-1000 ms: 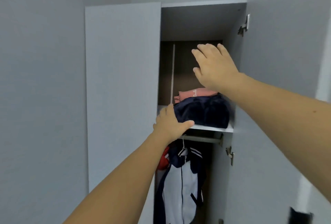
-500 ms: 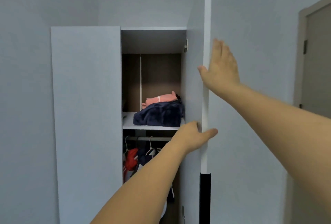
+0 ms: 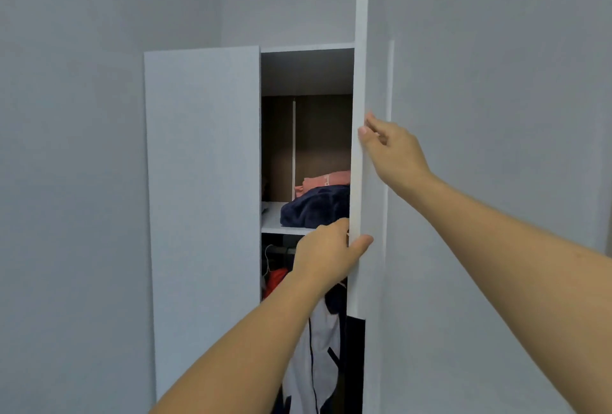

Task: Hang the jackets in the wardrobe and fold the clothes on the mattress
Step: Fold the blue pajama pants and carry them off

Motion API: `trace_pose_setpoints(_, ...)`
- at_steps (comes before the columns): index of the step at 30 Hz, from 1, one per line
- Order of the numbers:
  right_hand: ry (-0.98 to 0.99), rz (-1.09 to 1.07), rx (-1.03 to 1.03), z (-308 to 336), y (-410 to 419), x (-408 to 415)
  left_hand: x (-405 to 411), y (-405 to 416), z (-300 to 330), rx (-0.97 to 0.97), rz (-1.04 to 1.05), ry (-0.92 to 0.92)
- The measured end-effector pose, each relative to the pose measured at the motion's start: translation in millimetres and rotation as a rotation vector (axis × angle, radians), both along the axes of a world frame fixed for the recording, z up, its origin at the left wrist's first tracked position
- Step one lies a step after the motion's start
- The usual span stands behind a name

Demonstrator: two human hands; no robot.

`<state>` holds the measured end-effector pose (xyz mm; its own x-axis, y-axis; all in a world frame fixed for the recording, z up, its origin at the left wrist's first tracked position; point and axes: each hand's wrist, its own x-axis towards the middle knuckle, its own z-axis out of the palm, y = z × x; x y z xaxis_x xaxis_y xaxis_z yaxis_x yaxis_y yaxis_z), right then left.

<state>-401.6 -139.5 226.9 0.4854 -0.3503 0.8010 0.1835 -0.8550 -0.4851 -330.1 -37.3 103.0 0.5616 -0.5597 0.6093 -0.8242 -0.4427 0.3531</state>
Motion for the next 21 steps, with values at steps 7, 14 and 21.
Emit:
trace_pose_setpoints(7,0.347,-0.136,-0.422,-34.4,3.1,81.5,76.1,55.6,-4.5,-0.080,0.261,-0.331)
trace_pose_setpoints(14,0.601,-0.362,-0.607,-56.5,7.0,173.1,181.8,79.5,6.1,0.266,0.538,-0.396)
trace_pose_setpoints(21,0.663,-0.480,-0.561,-80.6,-10.7,254.5,279.1,84.1,14.4,0.435,0.519,-0.451)
